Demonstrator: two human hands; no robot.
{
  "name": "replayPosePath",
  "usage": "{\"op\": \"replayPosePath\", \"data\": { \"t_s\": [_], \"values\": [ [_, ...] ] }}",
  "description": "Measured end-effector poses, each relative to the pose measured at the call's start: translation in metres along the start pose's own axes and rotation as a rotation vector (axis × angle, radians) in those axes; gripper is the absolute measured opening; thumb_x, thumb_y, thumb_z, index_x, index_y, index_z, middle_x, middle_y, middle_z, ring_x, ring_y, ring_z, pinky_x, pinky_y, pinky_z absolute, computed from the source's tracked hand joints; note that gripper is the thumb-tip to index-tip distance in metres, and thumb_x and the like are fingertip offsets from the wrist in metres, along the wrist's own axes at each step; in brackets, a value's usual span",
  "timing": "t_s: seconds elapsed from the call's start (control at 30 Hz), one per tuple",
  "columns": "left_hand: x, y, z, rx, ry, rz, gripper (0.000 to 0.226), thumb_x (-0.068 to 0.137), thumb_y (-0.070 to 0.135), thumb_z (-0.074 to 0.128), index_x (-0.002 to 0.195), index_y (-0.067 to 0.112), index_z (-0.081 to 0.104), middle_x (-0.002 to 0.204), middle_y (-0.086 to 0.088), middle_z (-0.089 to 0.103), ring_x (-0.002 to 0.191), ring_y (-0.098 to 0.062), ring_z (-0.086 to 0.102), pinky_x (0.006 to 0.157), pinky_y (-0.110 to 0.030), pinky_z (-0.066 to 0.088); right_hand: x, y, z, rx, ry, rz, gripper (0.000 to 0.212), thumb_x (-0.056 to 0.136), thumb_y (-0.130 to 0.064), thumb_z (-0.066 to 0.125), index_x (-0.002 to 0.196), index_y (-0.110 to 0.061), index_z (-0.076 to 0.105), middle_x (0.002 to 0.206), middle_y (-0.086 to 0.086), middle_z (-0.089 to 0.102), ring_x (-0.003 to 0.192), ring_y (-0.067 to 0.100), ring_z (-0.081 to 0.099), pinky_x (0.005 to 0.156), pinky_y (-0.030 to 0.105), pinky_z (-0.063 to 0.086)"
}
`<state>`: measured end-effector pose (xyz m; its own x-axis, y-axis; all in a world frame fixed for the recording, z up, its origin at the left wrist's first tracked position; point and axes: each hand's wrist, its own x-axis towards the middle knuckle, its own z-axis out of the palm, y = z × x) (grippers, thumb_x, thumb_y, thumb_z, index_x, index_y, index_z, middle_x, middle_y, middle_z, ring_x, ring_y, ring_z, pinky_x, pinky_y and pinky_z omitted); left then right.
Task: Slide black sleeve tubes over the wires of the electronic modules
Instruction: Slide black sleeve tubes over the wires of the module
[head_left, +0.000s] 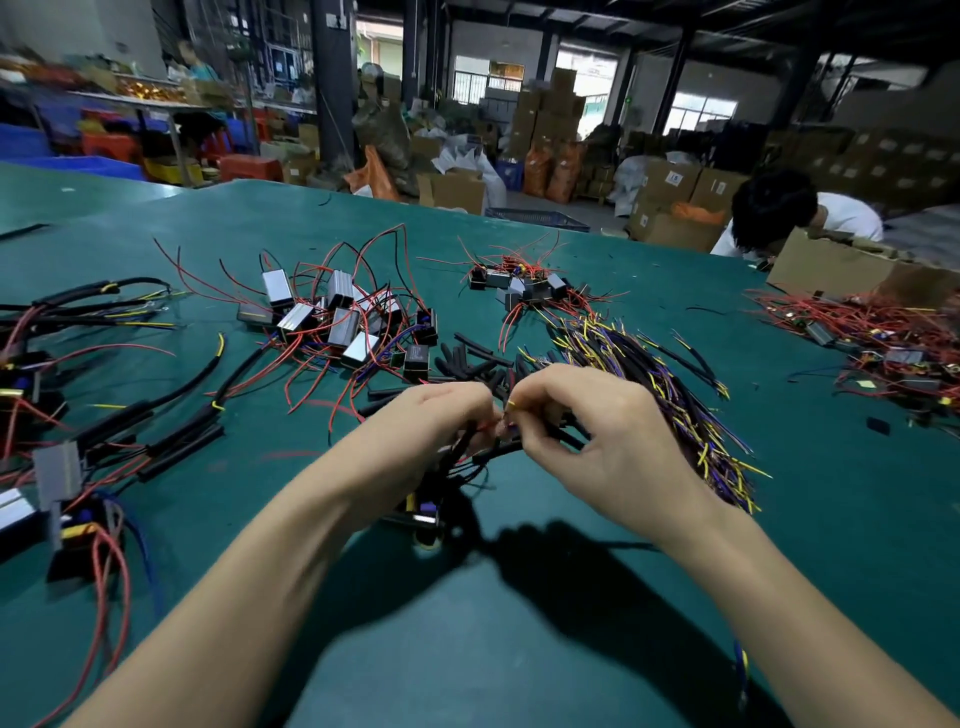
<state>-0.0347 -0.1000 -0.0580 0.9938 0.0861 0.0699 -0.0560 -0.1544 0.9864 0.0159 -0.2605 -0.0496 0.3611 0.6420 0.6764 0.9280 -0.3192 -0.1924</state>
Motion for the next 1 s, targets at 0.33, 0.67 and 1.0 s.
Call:
{"op": "replayPosePath", "data": {
  "t_s": [0.33, 0.67, 1.0],
  "values": [
    [-0.014, 0.006, 0.0, 0.671, 0.239, 0.485, 0.01, 0.074, 0.039, 0.056, 0.077, 0.031, 0.06, 0.067, 0.016, 0.061, 0.075, -0.006, 0.055, 0.091, -0.035, 0.021, 0.004, 0.001, 0.0, 0.631, -0.082, 0.593, 0.015, 0.085, -0.002, 0.062, 0.072, -0.007, 0.065, 0.055, 0.001, 0.06, 0.045, 0.008, 0.049, 0.052, 0.015, 0.042],
    [-0.01, 0.002, -0.007, 0.807, 0.23, 0.601, 0.003, 0.078, 0.039, 0.061, 0.075, 0.039, 0.059, 0.071, 0.015, 0.059, 0.074, -0.001, 0.049, 0.085, -0.03, 0.017, 0.005, -0.002, -0.003, 0.814, -0.132, 0.696, 0.015, 0.091, -0.002, 0.059, 0.077, -0.004, 0.063, 0.056, 0.001, 0.061, 0.042, 0.009, 0.048, 0.044, 0.009, 0.035],
    [-0.006, -0.002, -0.007, 0.539, 0.104, 0.385, 0.008, 0.075, 0.046, 0.055, 0.073, 0.041, 0.06, 0.087, 0.009, 0.066, 0.092, -0.006, 0.055, 0.103, -0.037, 0.027, -0.001, 0.005, -0.006, 0.201, -0.074, 0.146, 0.007, 0.084, -0.001, 0.064, 0.081, -0.008, 0.063, 0.067, -0.008, 0.058, 0.055, 0.001, 0.049, 0.057, 0.01, 0.037]
  ]
}}
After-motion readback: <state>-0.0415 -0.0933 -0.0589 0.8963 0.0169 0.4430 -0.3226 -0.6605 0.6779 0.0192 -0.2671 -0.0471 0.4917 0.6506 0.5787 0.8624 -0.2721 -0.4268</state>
